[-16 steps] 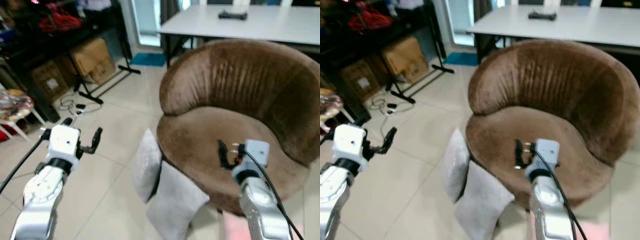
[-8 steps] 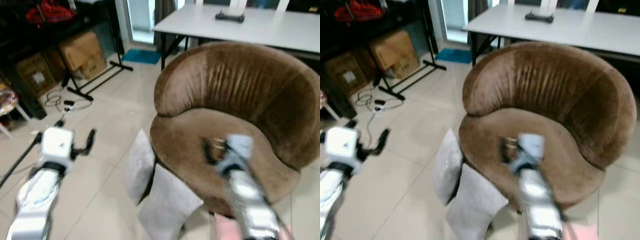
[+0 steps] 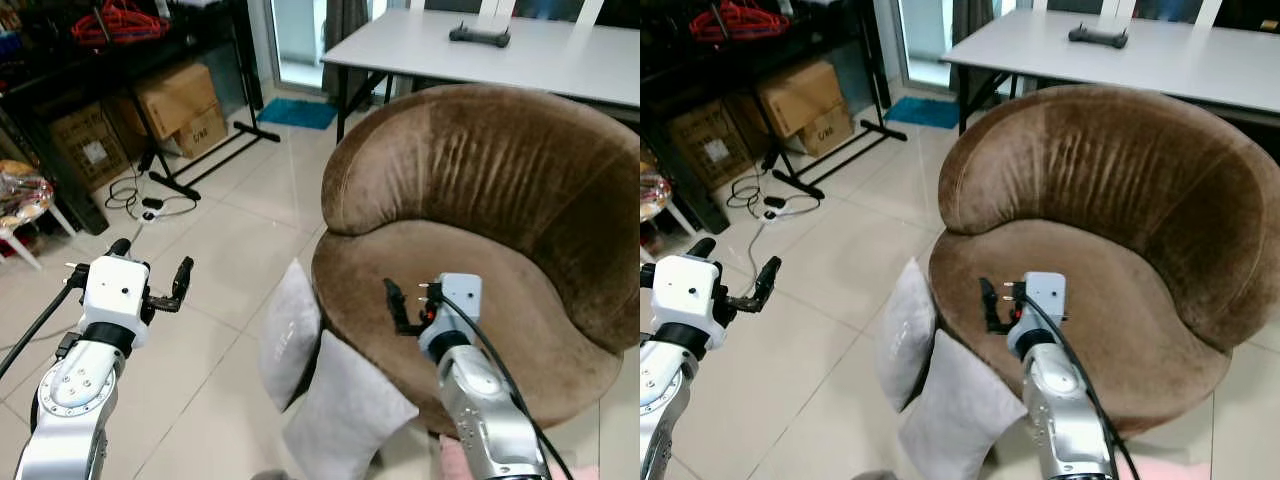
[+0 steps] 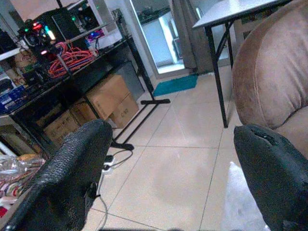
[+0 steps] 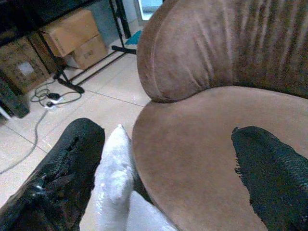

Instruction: Move the pillow to the sofa from floor

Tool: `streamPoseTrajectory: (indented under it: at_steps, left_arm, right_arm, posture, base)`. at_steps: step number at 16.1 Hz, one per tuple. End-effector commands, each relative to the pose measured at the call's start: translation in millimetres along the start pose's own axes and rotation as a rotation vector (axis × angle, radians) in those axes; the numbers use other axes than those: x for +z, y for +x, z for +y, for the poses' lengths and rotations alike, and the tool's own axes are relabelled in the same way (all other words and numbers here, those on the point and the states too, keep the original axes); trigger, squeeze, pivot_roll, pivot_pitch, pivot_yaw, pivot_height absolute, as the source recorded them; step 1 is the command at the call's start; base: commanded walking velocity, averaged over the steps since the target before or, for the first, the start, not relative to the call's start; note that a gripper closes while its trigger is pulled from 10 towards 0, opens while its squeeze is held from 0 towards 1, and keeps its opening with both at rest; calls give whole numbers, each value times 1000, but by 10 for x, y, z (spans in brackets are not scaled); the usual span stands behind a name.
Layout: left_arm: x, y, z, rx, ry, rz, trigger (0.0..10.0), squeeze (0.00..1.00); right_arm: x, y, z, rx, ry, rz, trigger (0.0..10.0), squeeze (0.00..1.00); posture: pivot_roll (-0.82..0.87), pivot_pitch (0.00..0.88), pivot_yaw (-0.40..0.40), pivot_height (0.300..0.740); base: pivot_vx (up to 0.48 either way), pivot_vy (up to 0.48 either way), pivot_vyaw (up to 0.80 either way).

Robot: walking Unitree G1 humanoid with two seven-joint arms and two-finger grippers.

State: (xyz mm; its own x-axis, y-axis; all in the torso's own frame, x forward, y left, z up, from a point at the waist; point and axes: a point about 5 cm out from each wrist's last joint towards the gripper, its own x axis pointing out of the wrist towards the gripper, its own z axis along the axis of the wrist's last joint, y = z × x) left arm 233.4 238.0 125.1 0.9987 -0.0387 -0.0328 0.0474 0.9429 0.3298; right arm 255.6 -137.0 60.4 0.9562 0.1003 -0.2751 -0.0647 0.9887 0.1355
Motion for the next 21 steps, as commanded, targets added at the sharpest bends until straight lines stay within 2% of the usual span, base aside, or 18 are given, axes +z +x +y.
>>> streamPoseTrajectory:
  at_steps: [1,5,11,15,21]
  left_arm:
    - [7,-9,35,13,22,7,10000,0]
    - [-23,-24,2,0,31,10,10000,0]
    - [-15,-8,-16,0,20,2,10000,0]
    - [-38,2,-41,10,-7,7,10000,0]
    - [-32,19,-61,16,-13,0,10000,0]
  right_arm:
    - [36,3,-23,-6,12,-19,10000,0]
    - [40,13,-32,-7,-1,-23,10000,0]
    - [90,50,-31,-3,-38,-47,10000,0]
    - [146,85,-44,-14,-104,-87,10000,0]
    - [157,122,-29,4,-132,-90,10000,0]
  posture:
    - [90,0,87,685]
    - [95,0,84,640]
    - [97,0,76,595]
    - [97,0,63,595]
    - [98,0,46,595]
  base:
    - [0,0,0]
    - [0,0,0]
    - [0,0,0]
    - [0,0,0]
    - [0,0,0]
